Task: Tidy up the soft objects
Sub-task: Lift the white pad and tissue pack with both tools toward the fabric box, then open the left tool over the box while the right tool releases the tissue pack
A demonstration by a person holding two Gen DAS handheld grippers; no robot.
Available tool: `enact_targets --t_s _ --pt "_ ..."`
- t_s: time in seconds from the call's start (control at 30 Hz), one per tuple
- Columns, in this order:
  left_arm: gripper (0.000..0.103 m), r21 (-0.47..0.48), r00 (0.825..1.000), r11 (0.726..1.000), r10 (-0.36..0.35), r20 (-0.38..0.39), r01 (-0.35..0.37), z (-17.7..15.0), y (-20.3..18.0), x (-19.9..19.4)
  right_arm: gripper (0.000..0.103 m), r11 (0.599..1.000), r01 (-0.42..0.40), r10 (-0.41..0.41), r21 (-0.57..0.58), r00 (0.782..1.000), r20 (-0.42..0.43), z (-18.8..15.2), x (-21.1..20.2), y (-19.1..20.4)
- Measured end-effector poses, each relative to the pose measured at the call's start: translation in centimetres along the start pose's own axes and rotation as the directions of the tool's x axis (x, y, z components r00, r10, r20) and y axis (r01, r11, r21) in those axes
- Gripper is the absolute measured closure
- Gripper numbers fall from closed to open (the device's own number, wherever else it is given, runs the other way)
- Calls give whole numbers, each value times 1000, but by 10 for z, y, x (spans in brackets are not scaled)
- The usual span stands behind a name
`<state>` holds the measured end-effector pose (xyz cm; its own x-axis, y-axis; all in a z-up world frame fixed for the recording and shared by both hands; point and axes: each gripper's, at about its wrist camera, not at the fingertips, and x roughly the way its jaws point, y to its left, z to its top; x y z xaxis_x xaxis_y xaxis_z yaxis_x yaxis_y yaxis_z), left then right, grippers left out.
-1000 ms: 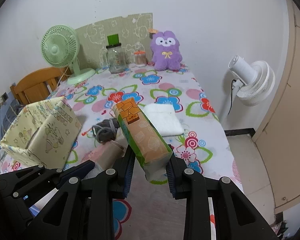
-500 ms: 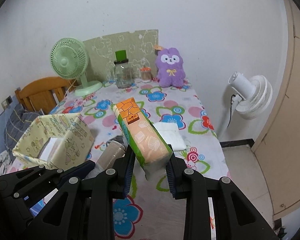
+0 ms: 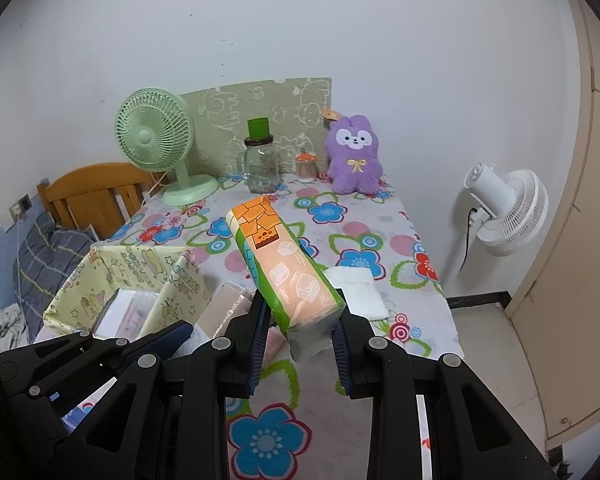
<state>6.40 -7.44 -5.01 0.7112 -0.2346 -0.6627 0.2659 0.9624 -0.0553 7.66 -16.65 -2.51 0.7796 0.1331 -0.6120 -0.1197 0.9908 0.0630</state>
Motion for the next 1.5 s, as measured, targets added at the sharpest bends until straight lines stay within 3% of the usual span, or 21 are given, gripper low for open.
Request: enact_targets --t_s 0.77,1.5 --pt "78 -48 997 996 78 14 -78 8 64 -7 70 996 -62 62 -60 998 2 25 25 62" --pt "78 -132 986 977 169 -12 -169 7 140 6 70 980 -167 162 -105 985 -54 38 70 128"
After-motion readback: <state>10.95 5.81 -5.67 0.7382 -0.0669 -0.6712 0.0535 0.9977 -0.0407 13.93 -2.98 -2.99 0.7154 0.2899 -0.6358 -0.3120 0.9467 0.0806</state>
